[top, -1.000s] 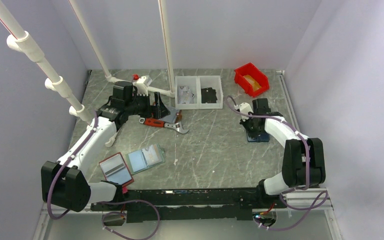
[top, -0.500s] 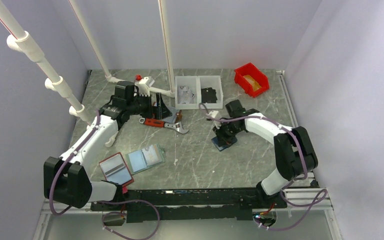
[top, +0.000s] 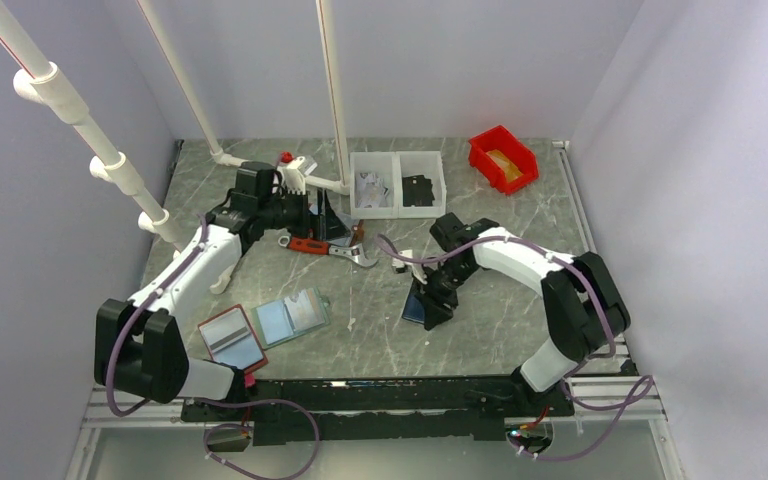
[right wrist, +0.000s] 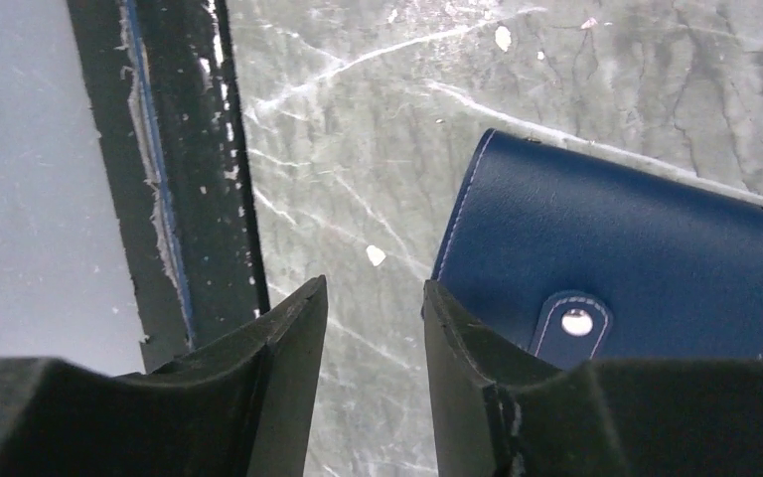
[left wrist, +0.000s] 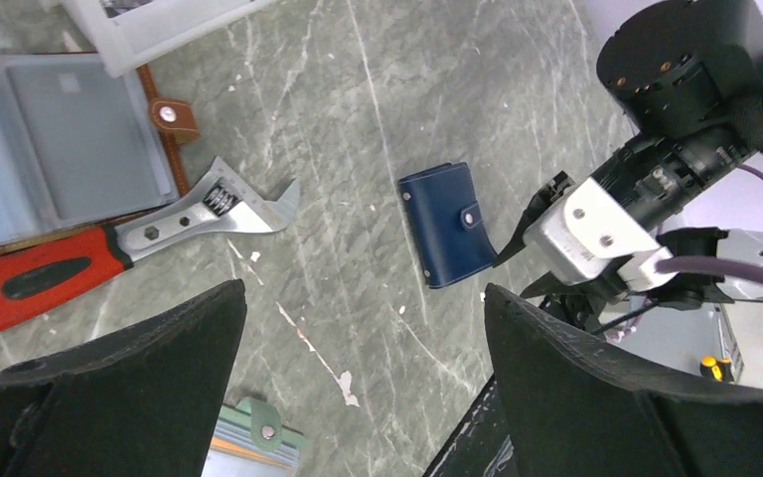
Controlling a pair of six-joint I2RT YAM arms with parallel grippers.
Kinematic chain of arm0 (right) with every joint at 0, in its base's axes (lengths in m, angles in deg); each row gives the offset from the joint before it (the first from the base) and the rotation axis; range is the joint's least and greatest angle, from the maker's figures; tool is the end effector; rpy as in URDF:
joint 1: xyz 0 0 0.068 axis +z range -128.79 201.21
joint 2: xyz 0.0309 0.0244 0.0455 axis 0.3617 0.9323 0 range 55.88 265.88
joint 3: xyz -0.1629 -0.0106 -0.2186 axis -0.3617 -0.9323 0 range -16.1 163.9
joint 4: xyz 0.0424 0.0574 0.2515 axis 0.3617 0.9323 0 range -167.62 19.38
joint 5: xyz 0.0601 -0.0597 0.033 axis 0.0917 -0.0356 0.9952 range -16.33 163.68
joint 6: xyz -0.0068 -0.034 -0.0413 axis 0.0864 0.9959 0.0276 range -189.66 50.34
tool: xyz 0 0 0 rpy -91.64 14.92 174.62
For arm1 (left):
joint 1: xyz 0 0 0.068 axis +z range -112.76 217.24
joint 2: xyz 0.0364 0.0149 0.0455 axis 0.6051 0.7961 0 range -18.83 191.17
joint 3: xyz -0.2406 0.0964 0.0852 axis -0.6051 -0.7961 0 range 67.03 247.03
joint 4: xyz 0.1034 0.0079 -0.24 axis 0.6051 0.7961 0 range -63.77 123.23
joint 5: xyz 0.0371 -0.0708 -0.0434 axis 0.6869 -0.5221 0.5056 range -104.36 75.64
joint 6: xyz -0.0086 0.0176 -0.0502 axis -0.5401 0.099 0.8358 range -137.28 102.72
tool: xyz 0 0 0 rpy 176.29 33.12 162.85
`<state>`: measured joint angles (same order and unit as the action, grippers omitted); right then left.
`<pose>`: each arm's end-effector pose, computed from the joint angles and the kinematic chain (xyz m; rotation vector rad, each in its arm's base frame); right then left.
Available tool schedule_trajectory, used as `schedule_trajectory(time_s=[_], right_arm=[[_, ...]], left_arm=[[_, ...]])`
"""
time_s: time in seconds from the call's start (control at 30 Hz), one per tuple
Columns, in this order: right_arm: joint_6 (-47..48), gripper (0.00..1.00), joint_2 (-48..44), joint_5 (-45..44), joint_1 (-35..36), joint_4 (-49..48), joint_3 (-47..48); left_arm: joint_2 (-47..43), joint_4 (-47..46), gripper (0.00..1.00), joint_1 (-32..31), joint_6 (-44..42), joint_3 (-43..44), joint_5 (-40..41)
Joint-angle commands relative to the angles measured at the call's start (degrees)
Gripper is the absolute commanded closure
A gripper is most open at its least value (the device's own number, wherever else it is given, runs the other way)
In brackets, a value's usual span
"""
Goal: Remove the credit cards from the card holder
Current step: Move the card holder to the center of the board, then open the card holder at the center of the board.
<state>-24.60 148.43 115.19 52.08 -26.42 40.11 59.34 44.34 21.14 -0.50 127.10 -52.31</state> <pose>0.2186 0.1582 0.1798 -1.7551 2.2121 1.0545 0.2819 -0.1041 0.2926 0.3719 2.2099 -1.0449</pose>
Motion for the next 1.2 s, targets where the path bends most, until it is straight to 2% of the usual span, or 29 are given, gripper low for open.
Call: schedule_trajectory(time_s=[0.0, 0.17, 0.33, 0.4, 0.6, 0.77, 0.9, 1.17], right_arm=[[5.94, 0.55, -5.4, 6.37, -2.88, 5.79, 2.55], [0.68, 0.5, -9.44, 4.01, -6.79, 0.5, 1.13], [-8.9, 0.49, -11.02, -5.29, -8.11, -9.66, -2.43], [-11.93, 0.49, -11.06, -8.45, -8.04, -12.91, -3.3], [-14.03, 0.49, -10.1, -12.75, -5.37, -15.6, -4.23], [-14.6, 0.48, -9.5, -13.88, -3.75, -16.49, -4.32], [-14.67, 0.48, -8.88, -16.4, -0.74, -17.67, -4.65], [-15.05, 0.48, -6.66, -24.02, 3.75, -20.21, -5.11]], left_arm=[[1.32, -3.77, 0.07, 0.01, -0.9, -0.44, -6.41], [2.95, -3.09, 0.07, -1.81, -0.91, 0.1, -8.07], [4.47, 1.06, 0.09, -9.06, -1.98, 1.0, -1.91], [4.62, 0.68, 0.14, -12.13, 1.86, -0.05, 0.75], [3.07, -12.67, 0.28, -17.03, 20.74, -12.22, 6.26], [-1.42, -24.52, 0.31, -20.87, 33.21, -20.3, 13.17], [-1.84, -29.39, 0.35, -22.92, 39.11, -22.95, 16.59], [4.25, -37.07, 0.43, -25.61, 45.08, -23.77, 17.48]])
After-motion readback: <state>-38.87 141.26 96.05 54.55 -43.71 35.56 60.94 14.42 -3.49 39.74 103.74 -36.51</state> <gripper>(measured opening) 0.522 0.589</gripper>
